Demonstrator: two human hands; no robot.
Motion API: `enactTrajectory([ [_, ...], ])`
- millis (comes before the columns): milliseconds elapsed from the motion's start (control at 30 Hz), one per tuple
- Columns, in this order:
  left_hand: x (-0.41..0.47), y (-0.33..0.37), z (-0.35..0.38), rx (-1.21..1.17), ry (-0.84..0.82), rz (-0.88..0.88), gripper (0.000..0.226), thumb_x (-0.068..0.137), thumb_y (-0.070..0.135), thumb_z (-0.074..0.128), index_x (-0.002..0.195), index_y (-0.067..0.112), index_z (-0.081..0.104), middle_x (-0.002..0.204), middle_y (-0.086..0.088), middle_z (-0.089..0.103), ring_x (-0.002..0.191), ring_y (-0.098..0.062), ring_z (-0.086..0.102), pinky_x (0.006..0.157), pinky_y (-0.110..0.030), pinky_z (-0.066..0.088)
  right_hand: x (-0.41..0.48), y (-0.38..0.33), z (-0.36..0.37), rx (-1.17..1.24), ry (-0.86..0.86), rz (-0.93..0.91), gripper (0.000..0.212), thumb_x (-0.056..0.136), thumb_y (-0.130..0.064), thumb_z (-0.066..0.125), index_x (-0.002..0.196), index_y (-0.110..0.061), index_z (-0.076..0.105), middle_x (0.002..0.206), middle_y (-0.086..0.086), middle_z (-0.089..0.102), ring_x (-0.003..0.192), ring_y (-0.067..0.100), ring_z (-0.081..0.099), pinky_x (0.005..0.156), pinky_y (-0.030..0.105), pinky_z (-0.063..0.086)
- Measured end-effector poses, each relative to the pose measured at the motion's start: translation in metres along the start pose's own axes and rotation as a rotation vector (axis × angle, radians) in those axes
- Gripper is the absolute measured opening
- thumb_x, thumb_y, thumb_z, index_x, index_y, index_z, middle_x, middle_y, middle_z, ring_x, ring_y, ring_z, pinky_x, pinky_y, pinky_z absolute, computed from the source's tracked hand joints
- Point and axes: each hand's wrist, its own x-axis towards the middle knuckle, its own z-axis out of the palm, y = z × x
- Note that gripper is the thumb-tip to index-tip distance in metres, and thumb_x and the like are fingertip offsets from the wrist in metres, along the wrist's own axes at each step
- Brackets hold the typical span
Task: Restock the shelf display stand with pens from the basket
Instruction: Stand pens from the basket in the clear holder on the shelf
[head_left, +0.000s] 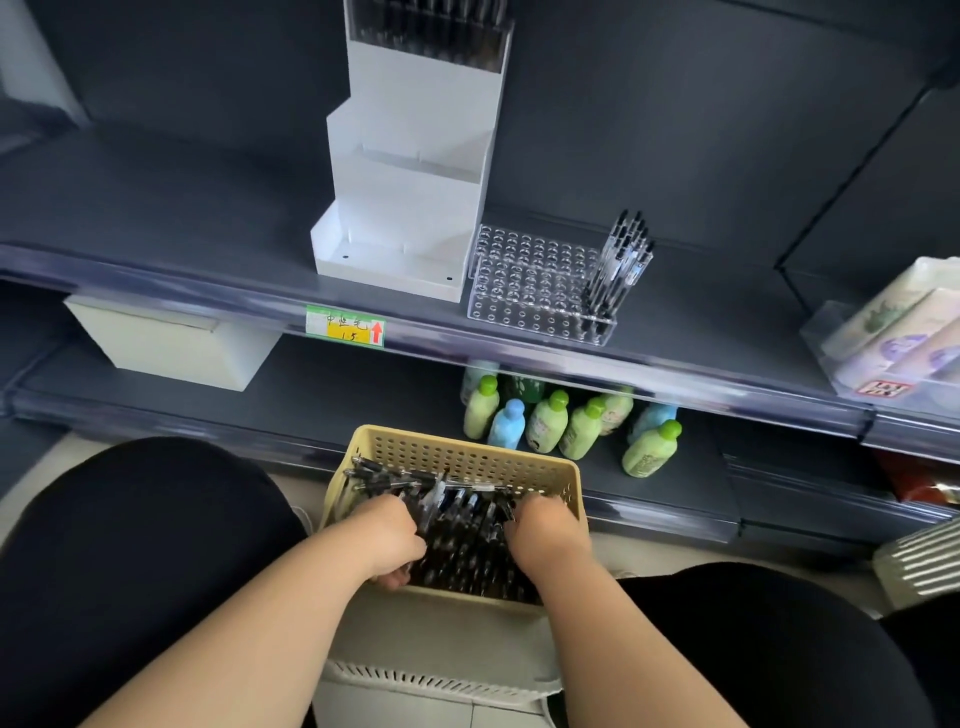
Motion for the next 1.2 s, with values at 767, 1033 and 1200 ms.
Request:
enactTrajectory([
  [767, -0.016, 0.01, 0.006, -0.533, 0.254, 0.203, 0.02, 0.084, 0.006, 0.062, 0.087, 0.024, 0.056, 0.088, -0.001, 0.067, 0.088, -0.018, 0.065, 0.085, -0.04, 0.055, 0.015, -0.03, 0.014, 0.315, -0.328, 0.05, 0.04, 0.09, -0.034, 0.055, 0.121, -0.009, 0.057, 0.123, 0.009, 0.059, 0.113, 0.025, 0.055, 0.093, 0.029, 0.04],
  [1033, -0.018, 0.012, 0.006, -0.656, 0.283, 0.232, 0.019, 0.085, 0.004, 0.063, 0.095, 0.019, 0.057, 0.092, -0.002, 0.067, 0.086, -0.015, 0.065, 0.078, -0.031, 0.057, 0.009, -0.03, 0.013, 0.314, -0.356, 0.075, 0.047, 0.08, -0.044, 0.067, 0.113, -0.011, 0.059, 0.101, 0.005, 0.06, 0.093, 0.02, 0.055, 0.08, 0.029, 0.043],
  [1200, -0.019, 0.018, 0.009, -0.667, 0.281, 0.24, 0.02, 0.085, 0.003, 0.062, 0.095, 0.019, 0.058, 0.092, 0.0, 0.066, 0.086, -0.015, 0.065, 0.078, -0.029, 0.056, -0.003, -0.031, -0.002, 0.379, -0.468, 0.086, 0.018, 0.087, -0.027, 0.059, 0.095, -0.01, 0.058, 0.079, 0.003, 0.056, 0.068, 0.017, 0.051, 0.062, 0.026, 0.041],
])
